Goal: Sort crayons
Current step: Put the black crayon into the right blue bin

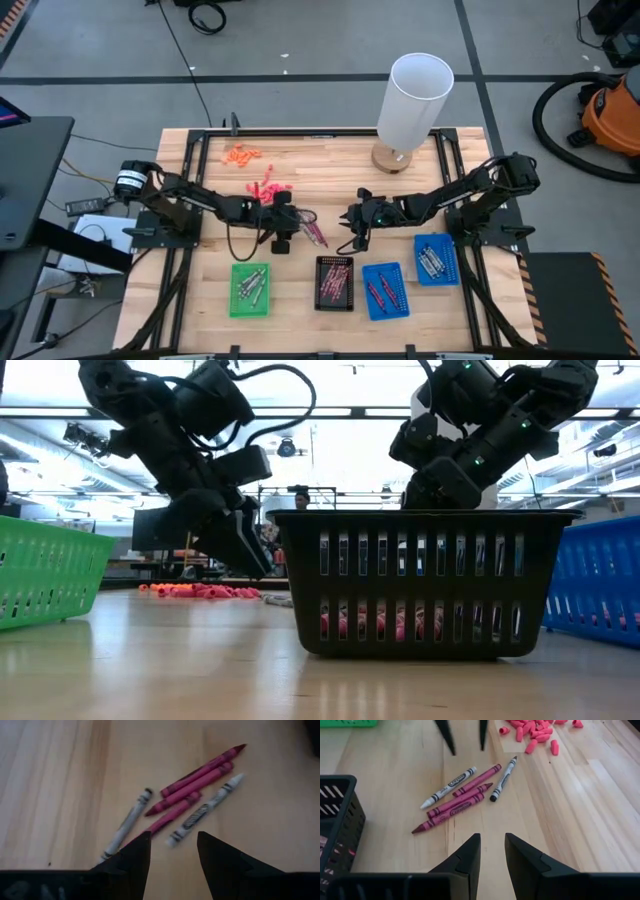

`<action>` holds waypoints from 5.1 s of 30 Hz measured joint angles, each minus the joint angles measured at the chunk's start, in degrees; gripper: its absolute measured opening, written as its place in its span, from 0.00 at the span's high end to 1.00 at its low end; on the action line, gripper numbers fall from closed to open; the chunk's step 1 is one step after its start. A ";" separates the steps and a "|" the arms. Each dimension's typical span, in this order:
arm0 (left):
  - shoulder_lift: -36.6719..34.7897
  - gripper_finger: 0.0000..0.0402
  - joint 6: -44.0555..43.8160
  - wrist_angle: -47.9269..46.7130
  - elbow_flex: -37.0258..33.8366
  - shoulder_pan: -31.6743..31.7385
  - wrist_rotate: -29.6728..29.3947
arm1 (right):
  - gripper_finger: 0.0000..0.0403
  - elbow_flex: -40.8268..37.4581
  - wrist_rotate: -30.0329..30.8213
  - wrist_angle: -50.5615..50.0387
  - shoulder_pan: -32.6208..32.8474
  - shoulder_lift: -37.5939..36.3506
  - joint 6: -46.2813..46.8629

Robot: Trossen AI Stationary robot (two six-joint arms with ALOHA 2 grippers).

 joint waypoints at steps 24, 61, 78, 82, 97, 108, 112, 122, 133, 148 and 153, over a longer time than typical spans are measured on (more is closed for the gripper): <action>0.96 0.57 11.72 -5.37 4.32 9.06 8.47 | 0.76 0.00 0.06 0.64 -0.15 0.00 -2.21; 10.51 0.93 15.14 -7.73 9.16 16.77 19.72 | 0.76 0.00 -1.39 2.14 -0.11 0.02 -2.63; 6.68 0.96 16.10 -9.39 8.74 10.81 3.22 | 0.76 0.00 -1.38 2.05 -0.09 -0.18 -3.06; 4.36 0.96 15.56 -9.51 8.81 9.83 3.21 | 0.76 0.00 -0.56 2.10 -0.03 -1.33 -3.07; -4.77 0.96 5.85 -14.48 8.94 3.94 3.71 | 0.76 0.00 1.25 1.17 1.05 -1.97 -3.06; -5.14 0.95 -2.99 -10.43 8.98 -4.90 3.83 | 0.76 -0.01 1.61 -3.80 1.61 -4.65 -3.50; -5.14 0.95 -3.38 -8.45 8.98 -6.24 0.91 | 0.75 0.00 0.83 -1.98 3.17 -6.67 -4.55; -5.14 0.95 -0.05 1.41 8.98 -7.00 -0.32 | 0.66 -0.01 3.05 10.46 6.17 -8.72 -9.12; -5.14 0.95 1.21 9.29 8.98 -6.88 -2.15 | 0.62 0.02 0.96 24.04 8.33 -7.84 -11.33; -5.14 0.95 4.09 19.11 8.98 -6.55 -2.17 | 0.62 0.02 0.70 26.92 8.96 -6.75 -14.21; -5.14 0.95 4.99 20.55 8.98 -6.55 -2.15 | 0.65 0.02 0.73 26.95 8.94 -6.75 -14.64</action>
